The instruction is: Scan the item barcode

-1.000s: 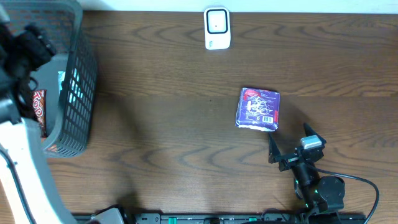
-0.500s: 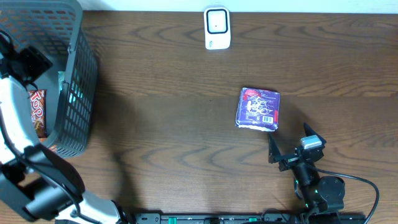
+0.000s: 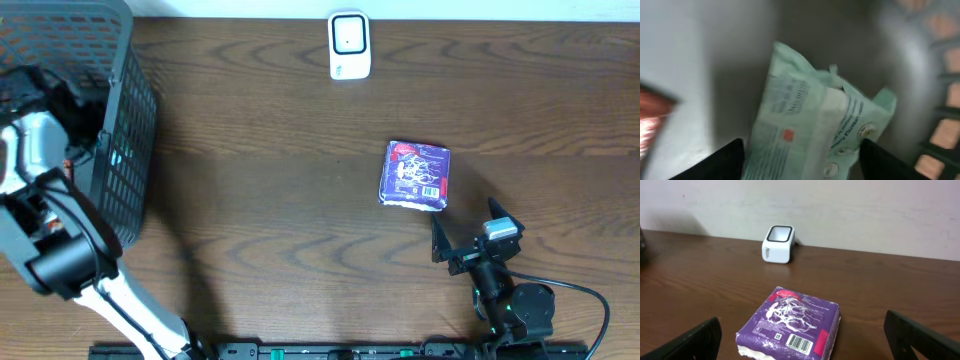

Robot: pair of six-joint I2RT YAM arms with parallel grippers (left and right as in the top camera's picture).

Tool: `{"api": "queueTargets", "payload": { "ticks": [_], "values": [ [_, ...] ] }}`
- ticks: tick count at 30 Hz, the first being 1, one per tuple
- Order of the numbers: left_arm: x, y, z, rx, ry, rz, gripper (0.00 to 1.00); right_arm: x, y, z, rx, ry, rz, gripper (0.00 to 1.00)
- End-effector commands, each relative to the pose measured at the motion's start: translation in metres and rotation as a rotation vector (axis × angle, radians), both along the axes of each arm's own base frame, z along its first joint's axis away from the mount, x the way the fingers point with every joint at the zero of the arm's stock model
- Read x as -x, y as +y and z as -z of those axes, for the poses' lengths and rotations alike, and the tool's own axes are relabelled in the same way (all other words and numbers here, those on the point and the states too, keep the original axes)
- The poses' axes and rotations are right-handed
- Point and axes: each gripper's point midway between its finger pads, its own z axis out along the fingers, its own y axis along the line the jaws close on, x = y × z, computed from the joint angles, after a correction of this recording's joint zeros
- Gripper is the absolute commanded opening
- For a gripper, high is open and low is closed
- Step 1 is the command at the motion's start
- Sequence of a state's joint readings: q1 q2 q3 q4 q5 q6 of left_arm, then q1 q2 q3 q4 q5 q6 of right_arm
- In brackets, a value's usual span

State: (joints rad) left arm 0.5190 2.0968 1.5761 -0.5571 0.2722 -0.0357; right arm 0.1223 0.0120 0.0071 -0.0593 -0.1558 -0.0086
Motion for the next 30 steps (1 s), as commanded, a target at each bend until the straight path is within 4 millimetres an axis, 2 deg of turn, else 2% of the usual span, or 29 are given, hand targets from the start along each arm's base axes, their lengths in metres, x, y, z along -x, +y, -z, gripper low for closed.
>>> {"api": "queueTargets", "payload": {
  "ticks": [1, 8, 11, 12, 14, 16, 18, 20, 23, 24, 28, 29, 30],
  "values": [
    [-0.005, -0.007, 0.012, -0.036, 0.030, 0.059, 0.69, 0.000, -0.001, 0.000, -0.007, 0.001, 0.005, 0.99],
    [0.006, -0.004, 0.030, -0.116, 0.124, 0.076, 0.67, 0.000, -0.001, 0.000, -0.007, 0.001, 0.005, 0.99],
    [0.012, -0.004, 0.038, -0.106, 0.155, 0.074, 0.43, 0.000, -0.001, 0.000, -0.007, 0.001, 0.005, 0.99],
    [0.014, -0.005, 0.039, -0.102, 0.162, 0.075, 0.29, 0.000, -0.001, 0.000, -0.007, 0.001, 0.005, 0.99],
    [0.014, -0.005, 0.038, -0.101, 0.162, 0.074, 0.07, 0.000, -0.001, 0.000, -0.007, 0.002, 0.005, 0.99],
    [0.012, -0.003, 0.028, -0.111, 0.144, 0.071, 0.07, 0.000, -0.001, 0.000, -0.007, 0.001, 0.005, 0.99],
    [0.007, 0.000, 0.008, -0.126, 0.107, 0.053, 0.07, 0.000, -0.001, 0.000, -0.007, 0.001, 0.005, 0.99],
    [0.001, 0.003, -0.023, -0.150, 0.043, 0.028, 0.07, 0.000, -0.001, 0.000, -0.007, 0.001, 0.005, 0.99],
    [-0.005, 0.006, -0.085, -0.199, -0.088, -0.015, 0.07, 0.000, -0.001, 0.000, -0.007, 0.001, 0.005, 0.99],
    [-0.003, 0.004, -0.134, -0.244, -0.186, -0.024, 0.07, 0.000, -0.001, 0.000, -0.007, 0.001, 0.005, 0.99],
    [0.015, -0.006, -0.231, -0.338, -0.386, -0.035, 0.08, 0.000, -0.001, 0.000, -0.007, 0.001, 0.005, 0.99],
    [0.026, -0.017, -0.269, -0.355, -0.473, -0.022, 0.07, 0.000, -0.001, 0.000, -0.007, 0.001, 0.005, 0.99],
    [0.032, -0.025, -0.287, -0.353, -0.520, -0.015, 0.07, 0.000, -0.001, 0.000, -0.007, 0.001, 0.005, 0.99]
  ]
}}
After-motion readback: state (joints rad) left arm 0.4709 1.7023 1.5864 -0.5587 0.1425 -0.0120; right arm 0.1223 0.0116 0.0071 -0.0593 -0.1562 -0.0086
